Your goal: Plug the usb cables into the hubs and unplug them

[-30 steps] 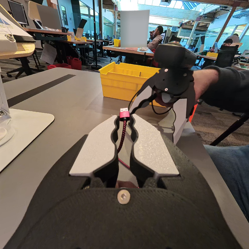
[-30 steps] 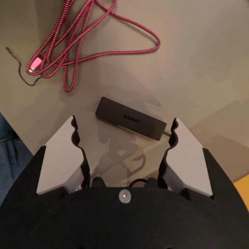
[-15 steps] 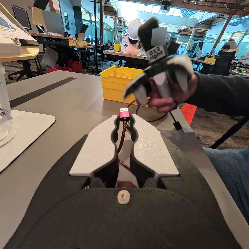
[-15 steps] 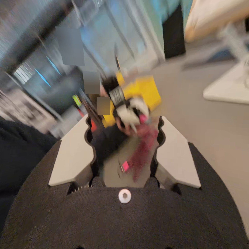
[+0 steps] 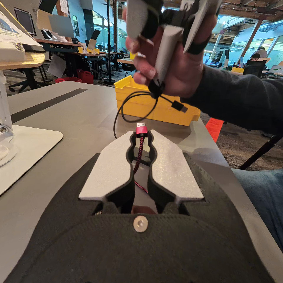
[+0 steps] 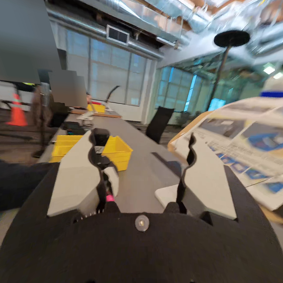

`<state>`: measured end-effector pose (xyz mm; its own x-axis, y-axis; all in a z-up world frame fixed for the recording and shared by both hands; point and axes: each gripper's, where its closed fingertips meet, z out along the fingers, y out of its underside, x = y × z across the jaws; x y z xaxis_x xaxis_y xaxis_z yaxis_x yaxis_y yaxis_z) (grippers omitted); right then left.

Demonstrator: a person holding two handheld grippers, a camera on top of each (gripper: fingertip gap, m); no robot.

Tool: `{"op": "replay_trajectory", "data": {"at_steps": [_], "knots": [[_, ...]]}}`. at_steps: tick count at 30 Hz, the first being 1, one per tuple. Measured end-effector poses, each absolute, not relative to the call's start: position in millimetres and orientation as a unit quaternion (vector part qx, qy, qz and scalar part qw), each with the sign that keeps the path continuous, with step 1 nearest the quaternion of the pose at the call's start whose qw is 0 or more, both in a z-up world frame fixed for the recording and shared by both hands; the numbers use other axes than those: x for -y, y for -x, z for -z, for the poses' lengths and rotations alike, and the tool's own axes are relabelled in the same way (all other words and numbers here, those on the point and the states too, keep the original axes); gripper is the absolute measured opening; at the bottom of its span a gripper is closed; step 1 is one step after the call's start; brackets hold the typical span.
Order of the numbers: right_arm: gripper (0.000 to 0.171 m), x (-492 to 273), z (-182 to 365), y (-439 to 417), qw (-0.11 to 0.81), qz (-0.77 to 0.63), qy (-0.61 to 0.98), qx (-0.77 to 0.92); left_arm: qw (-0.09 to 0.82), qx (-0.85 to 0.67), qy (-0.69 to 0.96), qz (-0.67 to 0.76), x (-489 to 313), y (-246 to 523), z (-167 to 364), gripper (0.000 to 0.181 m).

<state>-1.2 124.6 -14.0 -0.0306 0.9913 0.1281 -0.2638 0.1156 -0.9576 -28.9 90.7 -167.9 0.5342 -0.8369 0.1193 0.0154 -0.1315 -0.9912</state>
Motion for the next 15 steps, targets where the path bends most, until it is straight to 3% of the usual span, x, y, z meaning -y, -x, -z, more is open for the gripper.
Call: {"op": "replay_trajectory", "data": {"at_steps": [1,3,4,6,9,10,12,13,15], "knots": [[0.132,-127,0,1,0.609,-0.525,0.371,0.465,0.581,-0.312,0.656,0.368,-91,29,167,0.014],[0.151,-147,-44,-21,0.608,-0.625,0.353,0.339,0.581,-0.313,0.655,0.368,-91,29,167,0.014],[0.151,-164,-61,-38,0.580,-0.692,0.343,0.257,0.580,-0.314,0.655,0.368,-91,28,168,0.014],[0.135,-183,-74,-58,0.563,-0.735,0.321,0.199,0.580,-0.315,0.654,0.370,-91,27,168,0.014],[0.136,-158,-63,-25,0.675,-0.536,0.347,0.370,0.579,-0.316,0.655,0.369,-90,27,168,0.014],[0.137,-148,-71,-24,0.678,-0.534,0.336,0.376,0.579,-0.316,0.654,0.369,-90,27,168,0.014],[0.157,-142,-98,-39,0.587,-0.683,0.313,0.301,0.581,-0.315,0.652,0.372,-90,27,166,0.014],[0.159,-148,-103,-44,0.538,-0.733,0.315,0.273,0.583,-0.314,0.650,0.373,-90,27,165,0.014],[0.159,-152,-95,-38,0.532,-0.731,0.329,0.272,0.585,-0.314,0.648,0.374,-90,25,163,0.014]]}}
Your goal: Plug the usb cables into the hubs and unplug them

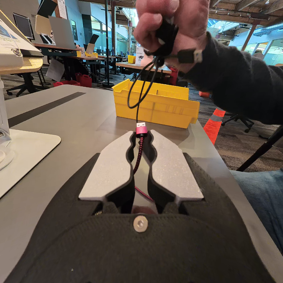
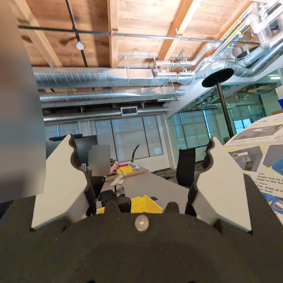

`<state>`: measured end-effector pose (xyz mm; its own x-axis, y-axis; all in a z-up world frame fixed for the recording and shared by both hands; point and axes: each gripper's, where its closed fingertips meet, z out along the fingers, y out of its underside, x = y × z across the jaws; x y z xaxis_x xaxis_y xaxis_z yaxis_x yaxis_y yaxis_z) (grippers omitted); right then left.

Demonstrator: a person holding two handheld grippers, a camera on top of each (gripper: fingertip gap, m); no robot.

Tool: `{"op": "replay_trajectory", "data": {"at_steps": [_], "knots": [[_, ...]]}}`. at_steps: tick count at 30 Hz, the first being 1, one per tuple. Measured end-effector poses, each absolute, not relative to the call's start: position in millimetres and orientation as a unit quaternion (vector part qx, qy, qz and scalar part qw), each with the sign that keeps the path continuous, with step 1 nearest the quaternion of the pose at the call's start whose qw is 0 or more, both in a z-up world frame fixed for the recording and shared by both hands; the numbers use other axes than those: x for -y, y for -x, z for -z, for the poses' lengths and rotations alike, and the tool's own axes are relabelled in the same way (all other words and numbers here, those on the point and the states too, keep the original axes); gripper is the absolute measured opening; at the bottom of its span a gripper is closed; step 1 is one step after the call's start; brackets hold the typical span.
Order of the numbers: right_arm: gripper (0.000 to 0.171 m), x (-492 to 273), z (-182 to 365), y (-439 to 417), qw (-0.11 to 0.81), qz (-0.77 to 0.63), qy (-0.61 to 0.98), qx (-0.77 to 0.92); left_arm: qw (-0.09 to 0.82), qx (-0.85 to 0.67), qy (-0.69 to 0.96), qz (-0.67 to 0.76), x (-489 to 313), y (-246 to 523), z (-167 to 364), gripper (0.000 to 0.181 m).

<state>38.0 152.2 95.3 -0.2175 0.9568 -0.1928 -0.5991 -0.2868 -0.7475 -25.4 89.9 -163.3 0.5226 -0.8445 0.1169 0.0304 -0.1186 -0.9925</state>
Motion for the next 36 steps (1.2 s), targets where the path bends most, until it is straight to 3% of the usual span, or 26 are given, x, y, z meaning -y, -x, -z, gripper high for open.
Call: {"op": "replay_trajectory", "data": {"at_steps": [10,18,36], "knots": [[0.159,-113,-58,-10,0.433,-0.792,0.312,0.296,0.595,-0.350,0.610,0.388,-84,-13,122,0.014],[0.158,-105,-36,9,0.368,-0.825,0.313,0.294,0.486,-0.415,0.693,0.333,-99,-59,196,0.014],[0.153,-105,-36,-10,0.427,-0.775,0.330,0.329,0.354,-0.468,0.788,0.188,-116,-67,272,0.014]]}}
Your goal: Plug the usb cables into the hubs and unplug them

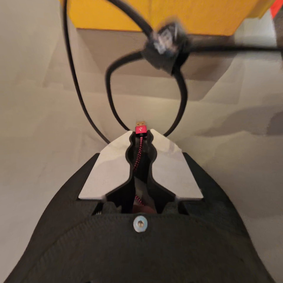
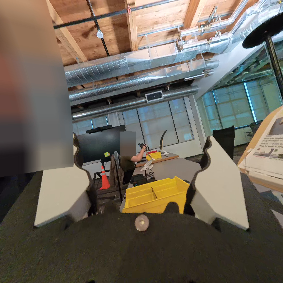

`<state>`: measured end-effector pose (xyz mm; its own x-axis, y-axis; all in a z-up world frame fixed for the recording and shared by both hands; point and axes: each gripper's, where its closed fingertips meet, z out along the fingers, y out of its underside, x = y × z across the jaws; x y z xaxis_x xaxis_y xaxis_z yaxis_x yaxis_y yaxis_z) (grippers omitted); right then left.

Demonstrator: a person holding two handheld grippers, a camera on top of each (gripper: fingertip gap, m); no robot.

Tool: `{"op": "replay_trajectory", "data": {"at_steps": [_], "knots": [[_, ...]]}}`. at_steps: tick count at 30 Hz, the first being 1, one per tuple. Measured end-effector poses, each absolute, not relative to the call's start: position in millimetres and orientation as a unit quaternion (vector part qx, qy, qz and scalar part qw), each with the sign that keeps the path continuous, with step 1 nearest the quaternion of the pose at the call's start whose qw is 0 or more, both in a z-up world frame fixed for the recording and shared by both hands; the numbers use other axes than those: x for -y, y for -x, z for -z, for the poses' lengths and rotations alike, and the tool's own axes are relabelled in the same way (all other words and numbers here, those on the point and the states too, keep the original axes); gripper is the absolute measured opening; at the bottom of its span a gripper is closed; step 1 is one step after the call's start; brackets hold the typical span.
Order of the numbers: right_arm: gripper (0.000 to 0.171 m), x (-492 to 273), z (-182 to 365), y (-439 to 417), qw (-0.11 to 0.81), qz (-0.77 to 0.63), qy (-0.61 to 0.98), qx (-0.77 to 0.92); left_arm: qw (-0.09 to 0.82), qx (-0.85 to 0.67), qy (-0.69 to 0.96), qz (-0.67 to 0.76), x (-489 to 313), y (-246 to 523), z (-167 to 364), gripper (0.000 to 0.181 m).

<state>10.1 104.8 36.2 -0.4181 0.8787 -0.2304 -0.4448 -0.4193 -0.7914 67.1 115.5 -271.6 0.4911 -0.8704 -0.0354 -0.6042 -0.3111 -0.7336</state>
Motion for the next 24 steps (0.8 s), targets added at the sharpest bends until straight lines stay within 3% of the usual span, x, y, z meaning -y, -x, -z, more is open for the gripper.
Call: {"op": "replay_trajectory", "data": {"at_steps": [7,11,13,15,19,24], "knots": [[0.149,-99,-52,-28,0.485,-0.681,0.383,0.393,0.367,-0.446,0.798,0.173,-123,-61,270,0.014],[0.139,-102,30,-23,0.466,-0.515,0.552,0.462,0.398,-0.407,0.799,0.192,-128,-51,257,0.014],[0.141,-91,80,-27,0.418,-0.458,0.615,0.487,0.422,-0.370,0.796,0.226,-133,-42,243,0.014],[0.132,-74,127,-33,0.378,-0.410,0.651,0.514,0.441,-0.348,0.792,0.238,-136,-30,231,0.014],[0.121,-34,198,-29,0.307,-0.364,0.661,0.580,0.465,-0.323,0.786,0.247,-138,-11,215,0.014],[0.121,-44,264,-26,0.265,-0.255,0.643,0.671,0.475,-0.307,0.786,0.250,-138,0,216,0.014]]}}
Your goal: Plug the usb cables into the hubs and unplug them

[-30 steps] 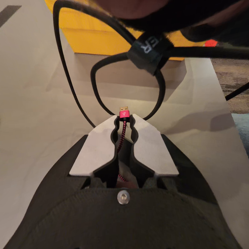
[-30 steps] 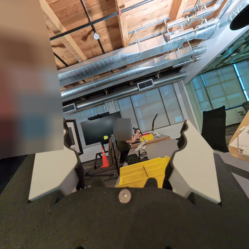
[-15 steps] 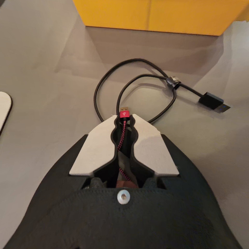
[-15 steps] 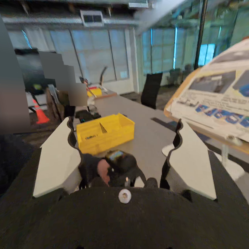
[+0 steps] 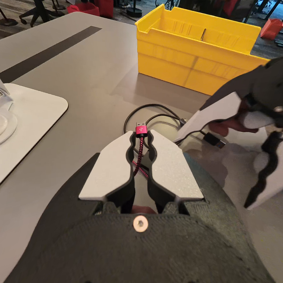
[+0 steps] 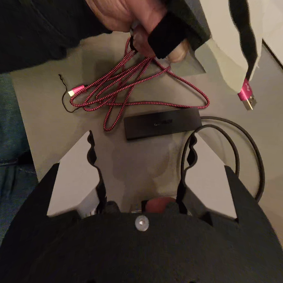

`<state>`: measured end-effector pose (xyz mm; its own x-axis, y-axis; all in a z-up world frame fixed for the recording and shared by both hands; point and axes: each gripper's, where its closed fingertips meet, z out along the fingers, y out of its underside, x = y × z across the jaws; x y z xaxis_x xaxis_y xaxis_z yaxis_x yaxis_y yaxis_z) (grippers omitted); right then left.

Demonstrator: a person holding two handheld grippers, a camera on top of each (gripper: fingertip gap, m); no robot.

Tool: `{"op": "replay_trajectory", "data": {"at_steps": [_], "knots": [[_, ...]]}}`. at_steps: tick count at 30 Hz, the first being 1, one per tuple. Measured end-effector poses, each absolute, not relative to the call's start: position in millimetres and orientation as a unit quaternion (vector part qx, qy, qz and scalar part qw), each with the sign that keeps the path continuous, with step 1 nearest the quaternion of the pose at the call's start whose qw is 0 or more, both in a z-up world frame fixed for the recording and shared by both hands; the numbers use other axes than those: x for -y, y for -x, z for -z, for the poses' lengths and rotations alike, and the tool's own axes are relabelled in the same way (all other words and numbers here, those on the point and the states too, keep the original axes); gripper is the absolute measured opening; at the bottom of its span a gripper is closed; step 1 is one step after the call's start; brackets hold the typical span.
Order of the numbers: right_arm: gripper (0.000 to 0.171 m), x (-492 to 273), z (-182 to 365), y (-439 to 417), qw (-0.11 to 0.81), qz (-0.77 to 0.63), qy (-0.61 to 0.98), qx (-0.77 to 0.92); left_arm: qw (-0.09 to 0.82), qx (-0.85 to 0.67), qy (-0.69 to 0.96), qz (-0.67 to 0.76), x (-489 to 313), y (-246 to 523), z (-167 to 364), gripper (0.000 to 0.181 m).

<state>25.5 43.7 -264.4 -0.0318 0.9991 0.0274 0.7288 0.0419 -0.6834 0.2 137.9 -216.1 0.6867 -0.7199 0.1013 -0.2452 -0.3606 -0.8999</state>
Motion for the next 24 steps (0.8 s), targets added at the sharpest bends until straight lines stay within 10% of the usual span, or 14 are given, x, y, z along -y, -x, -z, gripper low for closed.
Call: {"op": "replay_trajectory", "data": {"at_steps": [24], "knots": [[0.123,-74,292,5,0.188,-0.278,0.532,0.778,0.491,-0.288,0.778,0.266,-141,16,213,0.014]]}}
